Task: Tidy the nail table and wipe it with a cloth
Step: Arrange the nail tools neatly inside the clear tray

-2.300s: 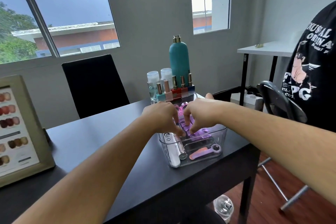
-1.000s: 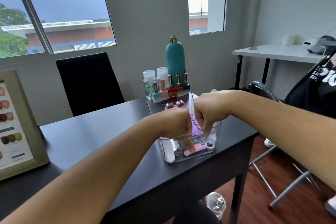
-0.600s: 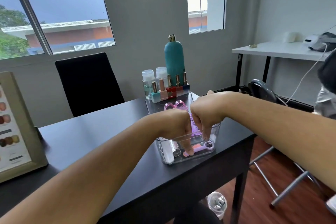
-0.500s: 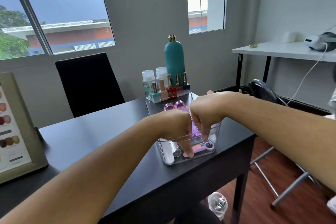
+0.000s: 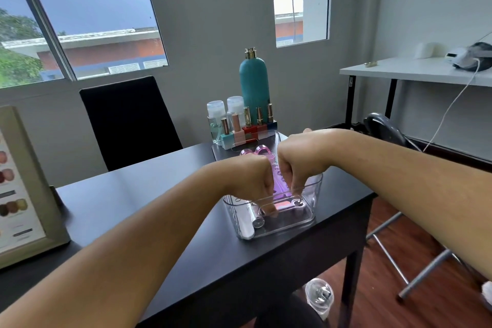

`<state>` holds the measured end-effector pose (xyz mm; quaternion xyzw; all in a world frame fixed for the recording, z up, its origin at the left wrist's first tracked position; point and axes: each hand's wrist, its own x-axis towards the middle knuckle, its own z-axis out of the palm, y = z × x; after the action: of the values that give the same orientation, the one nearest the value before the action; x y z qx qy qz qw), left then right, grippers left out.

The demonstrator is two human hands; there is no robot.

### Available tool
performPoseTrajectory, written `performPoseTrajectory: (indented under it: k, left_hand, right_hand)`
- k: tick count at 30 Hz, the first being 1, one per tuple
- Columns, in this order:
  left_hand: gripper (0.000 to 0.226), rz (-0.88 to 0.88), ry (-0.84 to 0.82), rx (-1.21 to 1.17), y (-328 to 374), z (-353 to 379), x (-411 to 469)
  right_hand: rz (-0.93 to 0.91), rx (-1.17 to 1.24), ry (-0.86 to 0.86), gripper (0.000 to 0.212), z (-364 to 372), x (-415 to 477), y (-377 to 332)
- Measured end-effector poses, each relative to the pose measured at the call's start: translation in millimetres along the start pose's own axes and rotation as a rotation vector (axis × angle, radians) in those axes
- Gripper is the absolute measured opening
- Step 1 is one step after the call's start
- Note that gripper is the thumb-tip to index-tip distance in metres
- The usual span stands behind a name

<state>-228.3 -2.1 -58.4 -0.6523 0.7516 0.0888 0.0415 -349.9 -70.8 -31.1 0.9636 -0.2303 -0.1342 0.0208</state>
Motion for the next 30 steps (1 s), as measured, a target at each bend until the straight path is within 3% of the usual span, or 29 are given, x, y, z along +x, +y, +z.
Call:
performPoseTrajectory:
  k: [4, 11, 15, 18, 30]
  left_hand:
    - [0.034, -0.009, -0.061, -0.064, 0, 0, -1]
    - [0.022, -0.002, 0.022, 0.001, 2, 4, -1]
    - [0.013, -0.011, 0.055, 0.000, 0, 6, 4]
    - [0.013, -0.005, 0.062, 0.013, -1, 6, 7]
    - [0.018, -0.002, 0.073, 0.003, -5, 7, 10]
  right_hand:
    - [0.009, -0.016, -0.013, 0.031, 1, 0, -2]
    - [0.025, -0.093, 0.016, 0.038, 5, 0, -8]
    - [0.046, -0.046, 0.023, 0.033, 2, -4, -4]
    - [0.040, 0.047, 0.000, 0.016, 2, -4, 0]
    - [0.036, 0.160, 0.058, 0.012, 4, 2, 11]
